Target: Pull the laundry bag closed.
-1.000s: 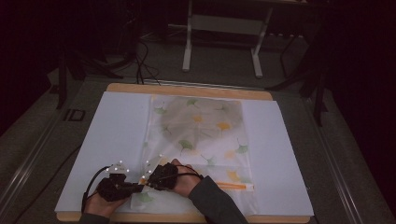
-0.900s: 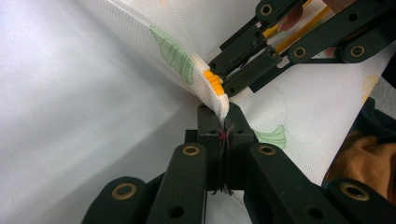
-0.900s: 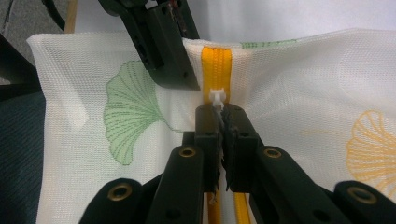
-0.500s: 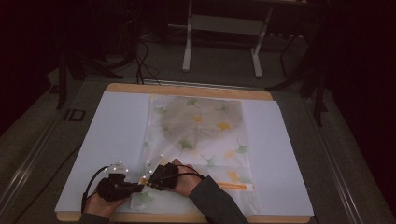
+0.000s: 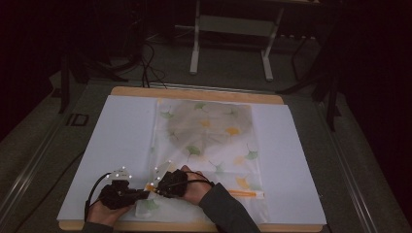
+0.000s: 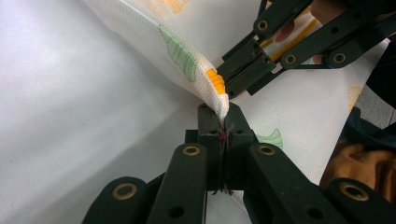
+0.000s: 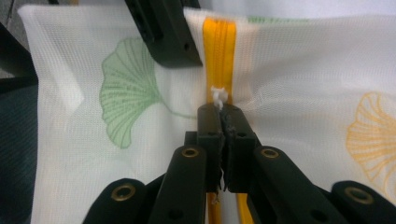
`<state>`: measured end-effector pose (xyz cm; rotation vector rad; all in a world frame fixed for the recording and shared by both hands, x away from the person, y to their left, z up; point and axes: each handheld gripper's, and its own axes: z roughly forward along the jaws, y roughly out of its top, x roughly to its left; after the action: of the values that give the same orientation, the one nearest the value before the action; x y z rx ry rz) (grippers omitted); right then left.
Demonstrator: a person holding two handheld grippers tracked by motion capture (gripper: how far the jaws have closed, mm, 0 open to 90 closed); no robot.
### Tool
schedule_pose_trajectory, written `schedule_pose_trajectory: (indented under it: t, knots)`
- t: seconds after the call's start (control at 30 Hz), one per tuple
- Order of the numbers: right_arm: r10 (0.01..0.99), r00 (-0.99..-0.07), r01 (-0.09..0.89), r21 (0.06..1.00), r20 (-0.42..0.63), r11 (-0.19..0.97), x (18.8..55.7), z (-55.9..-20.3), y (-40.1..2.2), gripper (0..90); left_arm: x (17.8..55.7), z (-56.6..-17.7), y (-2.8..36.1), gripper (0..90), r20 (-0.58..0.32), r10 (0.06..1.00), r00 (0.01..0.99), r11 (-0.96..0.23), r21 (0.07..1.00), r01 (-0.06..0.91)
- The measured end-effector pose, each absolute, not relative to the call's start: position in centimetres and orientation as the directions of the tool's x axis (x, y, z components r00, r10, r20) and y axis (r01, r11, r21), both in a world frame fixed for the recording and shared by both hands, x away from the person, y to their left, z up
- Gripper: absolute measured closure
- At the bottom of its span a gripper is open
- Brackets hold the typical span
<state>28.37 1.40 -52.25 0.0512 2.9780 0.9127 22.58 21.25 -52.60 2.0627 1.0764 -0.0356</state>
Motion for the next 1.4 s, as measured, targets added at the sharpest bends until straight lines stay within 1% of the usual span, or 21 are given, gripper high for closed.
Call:
schedule_pose_trajectory:
  t: [0.33, 0.8, 1.4]
  knots:
    - [0.033, -0.999, 0.019, 0.549, -0.016, 0.836, 28.3, -52.1, 1.1, 90.0, 22.6, -52.5, 21.3, 88.6, -0.353, 0.679, 0.643, -0.327, 0.640, 0.696]
    - [0.035, -0.999, 0.026, 0.532, -0.006, 0.846, 28.4, -51.9, 0.3, 90.0, 22.5, -52.4, 21.6, 88.6, -0.364, 0.674, 0.643, -0.311, 0.650, 0.694]
    - [0.051, -0.999, 0.033, 0.517, -0.019, 0.855, 28.3, -51.7, -0.9, 90.0, 22.4, -52.3, 21.8, 88.6, -0.369, 0.671, 0.643, -0.298, 0.660, 0.689]
